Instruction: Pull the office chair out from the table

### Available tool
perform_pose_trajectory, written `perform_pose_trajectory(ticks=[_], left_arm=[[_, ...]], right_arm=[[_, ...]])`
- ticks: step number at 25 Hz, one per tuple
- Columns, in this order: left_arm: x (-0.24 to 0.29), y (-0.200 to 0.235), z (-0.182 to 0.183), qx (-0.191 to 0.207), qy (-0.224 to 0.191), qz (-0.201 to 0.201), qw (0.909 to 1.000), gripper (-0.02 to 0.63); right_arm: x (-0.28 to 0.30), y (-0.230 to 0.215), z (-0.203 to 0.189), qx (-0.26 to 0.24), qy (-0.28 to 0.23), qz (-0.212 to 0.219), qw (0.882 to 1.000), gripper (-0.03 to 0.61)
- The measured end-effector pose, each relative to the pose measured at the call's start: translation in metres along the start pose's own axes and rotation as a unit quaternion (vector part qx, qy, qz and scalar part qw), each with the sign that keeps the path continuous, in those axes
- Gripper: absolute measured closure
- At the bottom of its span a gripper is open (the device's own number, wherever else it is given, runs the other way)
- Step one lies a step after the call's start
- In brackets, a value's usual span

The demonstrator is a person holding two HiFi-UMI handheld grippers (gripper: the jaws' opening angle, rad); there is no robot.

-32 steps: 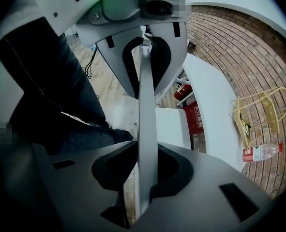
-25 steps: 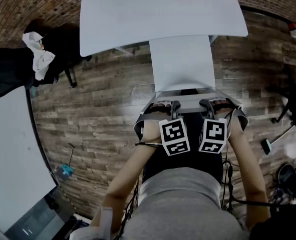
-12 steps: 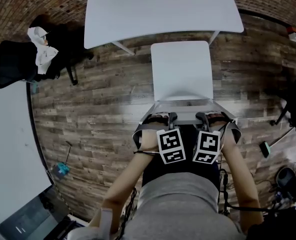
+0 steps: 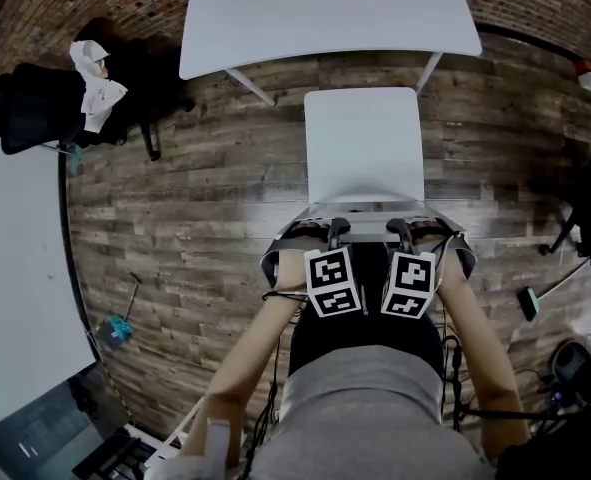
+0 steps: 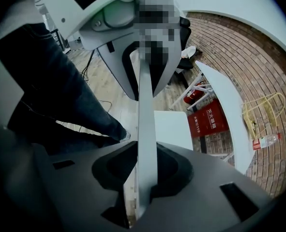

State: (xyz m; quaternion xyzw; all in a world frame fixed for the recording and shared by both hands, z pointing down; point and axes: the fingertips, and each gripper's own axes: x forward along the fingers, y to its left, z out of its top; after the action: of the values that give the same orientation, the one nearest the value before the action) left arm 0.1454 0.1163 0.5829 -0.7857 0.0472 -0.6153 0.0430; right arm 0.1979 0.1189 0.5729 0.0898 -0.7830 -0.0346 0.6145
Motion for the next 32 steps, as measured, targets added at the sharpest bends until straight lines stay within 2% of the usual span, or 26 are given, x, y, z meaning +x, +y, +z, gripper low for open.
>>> perform_pose_trajectory(ticks=[4,7,9,11,14,17,18,20,22,24,26,28,30,32], left_arm=[[-0.002,0.002,0.003,-0.004,-0.019,0.017,0.9997,0.518],[-0.006,0.002,0.011,-0.016,-0.054,0.023,0.9981,0.467],[-0.013,0.001,0.018,-0.026,-0.077,0.018,0.9966,0.433],[-0.023,0.003,0.026,-0.041,-0.105,0.019,0.9935,0.430],[-0.043,0.011,0.036,-0.085,-0.155,0.018,0.9841,0.430],[-0.073,0.029,0.045,-0.145,-0.215,0.024,0.9655,0.430],[-0.086,0.038,0.049,-0.163,-0.239,0.035,0.9565,0.431],[-0.112,0.060,0.056,-0.198,-0.286,0.066,0.9351,0.439],[-0.135,0.081,0.060,-0.229,-0.326,0.102,0.9115,0.446],[-0.155,0.099,0.065,-0.252,-0.356,0.141,0.8889,0.474],[-0.171,0.112,0.072,-0.267,-0.378,0.174,0.8692,0.521],[-0.185,0.121,0.079,-0.285,-0.402,0.190,0.8494,0.558],[-0.194,0.128,0.083,-0.307,-0.423,0.196,0.8297,0.578],[-0.199,0.134,0.082,-0.330,-0.432,0.209,0.8127,0.583]], right_arm=[[0.000,-0.002,-0.001,0.002,-0.006,-0.012,1.000,0.485],[0.003,-0.002,-0.002,-0.003,-0.013,-0.034,0.999,0.448],[0.000,0.001,0.004,0.003,-0.029,-0.032,0.999,0.400],[-0.008,0.003,0.015,0.021,-0.055,-0.023,0.998,0.402],[-0.027,-0.003,0.031,0.054,-0.101,-0.017,0.993,0.401],[-0.056,-0.019,0.045,0.119,-0.163,-0.009,0.979,0.402],[-0.067,-0.028,0.048,0.151,-0.190,-0.010,0.970,0.402],[-0.092,-0.051,0.052,0.221,-0.243,-0.030,0.944,0.413],[-0.117,-0.079,0.054,0.288,-0.294,-0.073,0.908,0.482],[-0.138,-0.104,0.053,0.339,-0.340,-0.127,0.868,0.541],[-0.153,-0.120,0.050,0.374,-0.375,-0.171,0.831,0.548],[-0.166,-0.129,0.048,0.403,-0.400,-0.200,0.798,0.548],[-0.178,-0.135,0.046,0.428,-0.417,-0.225,0.770,0.548],[-0.185,-0.139,0.044,0.441,-0.430,-0.244,0.749,0.552]])
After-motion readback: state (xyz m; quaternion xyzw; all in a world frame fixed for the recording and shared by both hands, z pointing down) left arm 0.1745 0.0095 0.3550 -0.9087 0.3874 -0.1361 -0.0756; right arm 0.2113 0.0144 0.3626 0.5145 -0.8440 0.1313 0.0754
